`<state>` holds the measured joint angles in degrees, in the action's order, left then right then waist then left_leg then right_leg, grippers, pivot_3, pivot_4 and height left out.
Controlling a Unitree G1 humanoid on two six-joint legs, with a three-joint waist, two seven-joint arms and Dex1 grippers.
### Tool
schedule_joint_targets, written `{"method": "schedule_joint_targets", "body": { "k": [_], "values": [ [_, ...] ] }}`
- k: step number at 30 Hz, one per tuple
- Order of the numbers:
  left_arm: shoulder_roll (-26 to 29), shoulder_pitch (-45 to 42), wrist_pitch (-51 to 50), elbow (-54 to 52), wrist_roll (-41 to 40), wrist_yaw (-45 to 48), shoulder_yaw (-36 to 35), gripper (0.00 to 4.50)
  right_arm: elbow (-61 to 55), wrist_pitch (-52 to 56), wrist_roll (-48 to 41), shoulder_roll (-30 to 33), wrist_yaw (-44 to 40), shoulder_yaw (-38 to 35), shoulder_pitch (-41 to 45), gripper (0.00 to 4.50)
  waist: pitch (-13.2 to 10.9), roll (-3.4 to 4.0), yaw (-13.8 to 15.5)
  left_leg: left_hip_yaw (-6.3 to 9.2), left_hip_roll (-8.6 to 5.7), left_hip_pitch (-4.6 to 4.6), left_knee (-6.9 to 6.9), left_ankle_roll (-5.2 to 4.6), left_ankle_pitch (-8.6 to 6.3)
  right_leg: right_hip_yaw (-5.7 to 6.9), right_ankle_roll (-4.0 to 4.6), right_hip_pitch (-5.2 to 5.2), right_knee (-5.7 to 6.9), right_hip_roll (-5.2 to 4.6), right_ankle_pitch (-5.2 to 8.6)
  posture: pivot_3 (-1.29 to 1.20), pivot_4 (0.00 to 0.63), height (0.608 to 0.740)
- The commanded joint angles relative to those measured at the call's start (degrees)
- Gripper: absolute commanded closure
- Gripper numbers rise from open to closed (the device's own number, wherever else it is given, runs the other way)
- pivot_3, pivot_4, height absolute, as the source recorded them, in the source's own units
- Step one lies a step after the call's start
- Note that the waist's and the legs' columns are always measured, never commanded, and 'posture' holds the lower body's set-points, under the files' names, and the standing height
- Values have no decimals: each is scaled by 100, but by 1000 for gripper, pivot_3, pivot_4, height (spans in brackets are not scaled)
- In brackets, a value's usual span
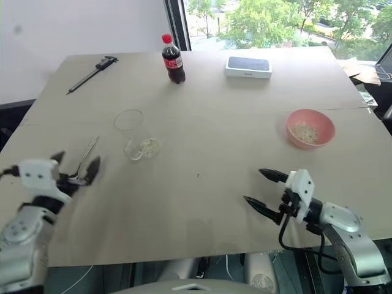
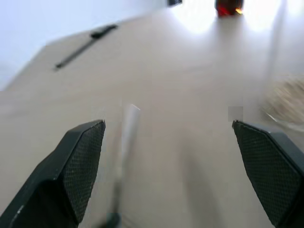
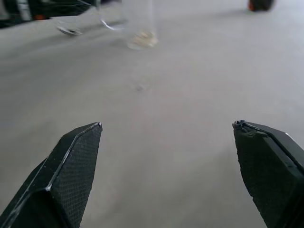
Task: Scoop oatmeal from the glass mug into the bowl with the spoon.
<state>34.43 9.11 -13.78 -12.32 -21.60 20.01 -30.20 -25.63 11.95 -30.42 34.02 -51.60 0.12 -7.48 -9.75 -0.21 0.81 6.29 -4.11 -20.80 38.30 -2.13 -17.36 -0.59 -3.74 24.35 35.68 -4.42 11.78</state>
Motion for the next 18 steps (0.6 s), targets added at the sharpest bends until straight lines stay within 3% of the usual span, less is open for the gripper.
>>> {"method": "schedule_joint_targets", "body": {
  "k": [1, 7, 18],
  "values": [
    [477, -97, -679, 361, 17, 125, -191, 0, -485, 352, -118, 11, 134, 196, 306, 55, 0, 0, 0, 0, -1, 1, 0, 0, 0, 0, 0, 0, 0, 2, 0, 0, 150, 740],
    [1051, -267, -1350, 1059, 61, 669, 21, 0, -751, 673, -138, -31, 314, 331, 729, 55, -7, -12, -7, -1, 5, -17, -2, 9, -4, -10, 5, 25, 4, 20, -2, 0, 150, 740],
    [1205, -782, -1843, 1798, 21, 1387, 491, 0, -1084, 889, -178, 80, 330, 328, 753, 55, -2, -16, -2, -7, 6, -15, -1, 11, -6, -16, 14, 28, 11, 16, -8, 0, 150, 740]
  ]
}}
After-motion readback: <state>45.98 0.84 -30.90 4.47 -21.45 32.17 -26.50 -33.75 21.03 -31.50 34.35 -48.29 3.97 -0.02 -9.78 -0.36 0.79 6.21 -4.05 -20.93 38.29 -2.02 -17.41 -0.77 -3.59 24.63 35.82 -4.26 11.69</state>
